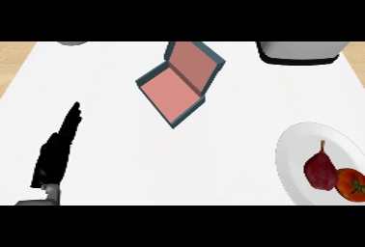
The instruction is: Pick the tomato from the plate and place it in the cardboard box
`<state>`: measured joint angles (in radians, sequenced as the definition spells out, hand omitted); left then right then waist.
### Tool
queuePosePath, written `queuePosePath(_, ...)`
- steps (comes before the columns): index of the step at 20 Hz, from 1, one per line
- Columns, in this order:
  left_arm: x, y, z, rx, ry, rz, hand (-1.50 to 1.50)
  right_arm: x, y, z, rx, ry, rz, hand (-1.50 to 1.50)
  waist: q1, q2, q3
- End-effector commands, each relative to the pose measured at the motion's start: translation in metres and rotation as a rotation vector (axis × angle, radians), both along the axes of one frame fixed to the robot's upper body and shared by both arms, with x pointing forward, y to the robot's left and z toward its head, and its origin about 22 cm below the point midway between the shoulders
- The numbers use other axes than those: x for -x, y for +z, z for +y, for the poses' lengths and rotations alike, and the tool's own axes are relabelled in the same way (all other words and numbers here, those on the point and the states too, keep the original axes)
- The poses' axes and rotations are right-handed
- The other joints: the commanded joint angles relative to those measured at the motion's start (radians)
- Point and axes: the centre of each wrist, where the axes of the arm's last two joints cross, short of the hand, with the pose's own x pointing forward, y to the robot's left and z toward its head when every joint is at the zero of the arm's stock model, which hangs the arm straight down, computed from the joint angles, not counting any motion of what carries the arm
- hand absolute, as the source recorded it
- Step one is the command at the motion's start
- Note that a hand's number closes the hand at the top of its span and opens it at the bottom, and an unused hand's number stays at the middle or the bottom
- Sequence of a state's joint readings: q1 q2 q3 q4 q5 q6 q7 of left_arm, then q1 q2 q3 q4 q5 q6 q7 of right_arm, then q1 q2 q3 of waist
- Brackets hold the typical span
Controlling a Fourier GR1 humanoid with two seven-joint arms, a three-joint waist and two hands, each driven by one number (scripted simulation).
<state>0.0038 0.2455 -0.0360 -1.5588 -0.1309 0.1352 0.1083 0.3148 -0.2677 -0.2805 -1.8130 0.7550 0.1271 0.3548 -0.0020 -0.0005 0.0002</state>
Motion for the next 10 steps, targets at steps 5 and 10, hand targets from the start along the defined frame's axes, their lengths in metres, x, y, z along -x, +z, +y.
queuePosePath(5, 0.004, 0.011, 0.006, -0.003, 0.004, 0.01, 0.0, -0.004, -0.008, -0.007, 0.01, -0.002, 0.014, -1.5, 0.001, 0.0, 0.0)
queuePosePath(10, -0.003, -0.003, 0.016, 0.0, 0.01, 0.013, 0.0, -0.001, -0.03, 0.001, 0.013, 0.014, 0.054, -1.5, 0.0, 0.0, 0.0)
